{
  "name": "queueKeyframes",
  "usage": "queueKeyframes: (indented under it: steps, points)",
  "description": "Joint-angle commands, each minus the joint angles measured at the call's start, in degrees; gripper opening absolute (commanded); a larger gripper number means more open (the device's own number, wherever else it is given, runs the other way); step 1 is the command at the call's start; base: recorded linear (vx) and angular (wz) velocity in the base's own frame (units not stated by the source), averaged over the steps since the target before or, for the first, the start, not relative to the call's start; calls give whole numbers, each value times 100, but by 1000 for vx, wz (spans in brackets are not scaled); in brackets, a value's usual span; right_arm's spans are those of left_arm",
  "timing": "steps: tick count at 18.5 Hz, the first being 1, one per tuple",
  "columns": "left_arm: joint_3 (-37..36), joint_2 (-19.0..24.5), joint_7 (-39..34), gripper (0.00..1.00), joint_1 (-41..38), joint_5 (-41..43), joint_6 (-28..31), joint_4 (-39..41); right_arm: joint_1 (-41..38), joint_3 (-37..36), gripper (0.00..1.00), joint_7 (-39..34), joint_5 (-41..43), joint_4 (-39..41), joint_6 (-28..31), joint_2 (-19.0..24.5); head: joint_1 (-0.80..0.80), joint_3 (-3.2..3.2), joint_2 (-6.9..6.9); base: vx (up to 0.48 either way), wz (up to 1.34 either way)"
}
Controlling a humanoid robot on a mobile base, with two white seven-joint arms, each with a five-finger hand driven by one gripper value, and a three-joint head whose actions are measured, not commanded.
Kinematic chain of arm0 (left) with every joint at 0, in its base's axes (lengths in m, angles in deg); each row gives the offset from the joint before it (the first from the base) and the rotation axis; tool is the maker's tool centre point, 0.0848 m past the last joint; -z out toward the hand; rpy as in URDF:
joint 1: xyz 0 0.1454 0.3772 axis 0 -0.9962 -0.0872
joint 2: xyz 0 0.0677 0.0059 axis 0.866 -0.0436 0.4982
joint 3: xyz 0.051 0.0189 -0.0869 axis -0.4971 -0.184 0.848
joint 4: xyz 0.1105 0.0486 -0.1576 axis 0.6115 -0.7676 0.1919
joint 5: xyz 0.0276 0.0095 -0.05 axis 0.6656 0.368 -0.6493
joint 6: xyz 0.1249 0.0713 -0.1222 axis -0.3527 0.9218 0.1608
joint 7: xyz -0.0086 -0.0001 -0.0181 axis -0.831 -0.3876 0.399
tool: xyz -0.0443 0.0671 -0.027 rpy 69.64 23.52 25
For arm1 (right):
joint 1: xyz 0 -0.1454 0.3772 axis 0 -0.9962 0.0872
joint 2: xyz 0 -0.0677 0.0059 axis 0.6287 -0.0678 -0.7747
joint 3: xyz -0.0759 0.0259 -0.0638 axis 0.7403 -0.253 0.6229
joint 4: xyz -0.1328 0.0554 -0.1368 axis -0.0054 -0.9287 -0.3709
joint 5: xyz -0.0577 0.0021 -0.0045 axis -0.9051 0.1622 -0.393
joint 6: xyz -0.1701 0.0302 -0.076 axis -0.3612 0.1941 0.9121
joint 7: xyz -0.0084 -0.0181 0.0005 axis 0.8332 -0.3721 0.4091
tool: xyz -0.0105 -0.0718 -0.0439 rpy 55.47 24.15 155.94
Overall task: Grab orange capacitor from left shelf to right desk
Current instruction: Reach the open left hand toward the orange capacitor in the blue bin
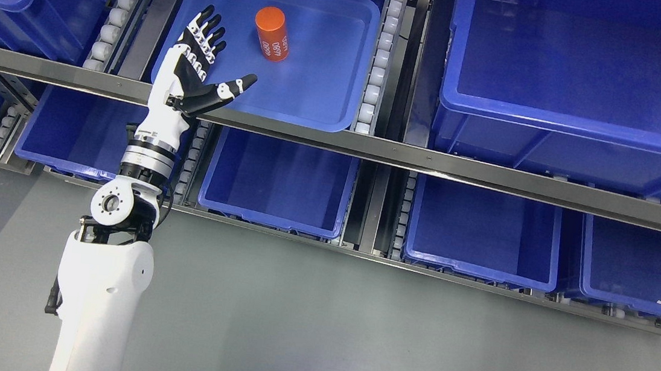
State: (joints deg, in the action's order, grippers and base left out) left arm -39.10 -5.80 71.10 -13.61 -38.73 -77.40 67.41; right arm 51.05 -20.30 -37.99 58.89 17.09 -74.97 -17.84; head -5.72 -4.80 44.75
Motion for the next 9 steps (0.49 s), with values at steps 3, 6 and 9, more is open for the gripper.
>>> queueKeyframes:
  steps: [3, 6, 9]
  points:
    - [-342, 52, 4, 100, 82, 57, 30, -313, -193, -70, 100, -2, 0, 132, 3, -100, 0, 0, 0, 0, 0]
    - [-324, 52, 4, 100, 538, 110, 21, -874, -193, -62, 100, -2, 0, 132, 3, -100, 0, 0, 0, 0, 0]
    - [-315, 84, -5, 100, 1363, 390, -58, -1883, -193, -62, 100, -2, 0, 132, 3, -100, 0, 0, 0, 0, 0]
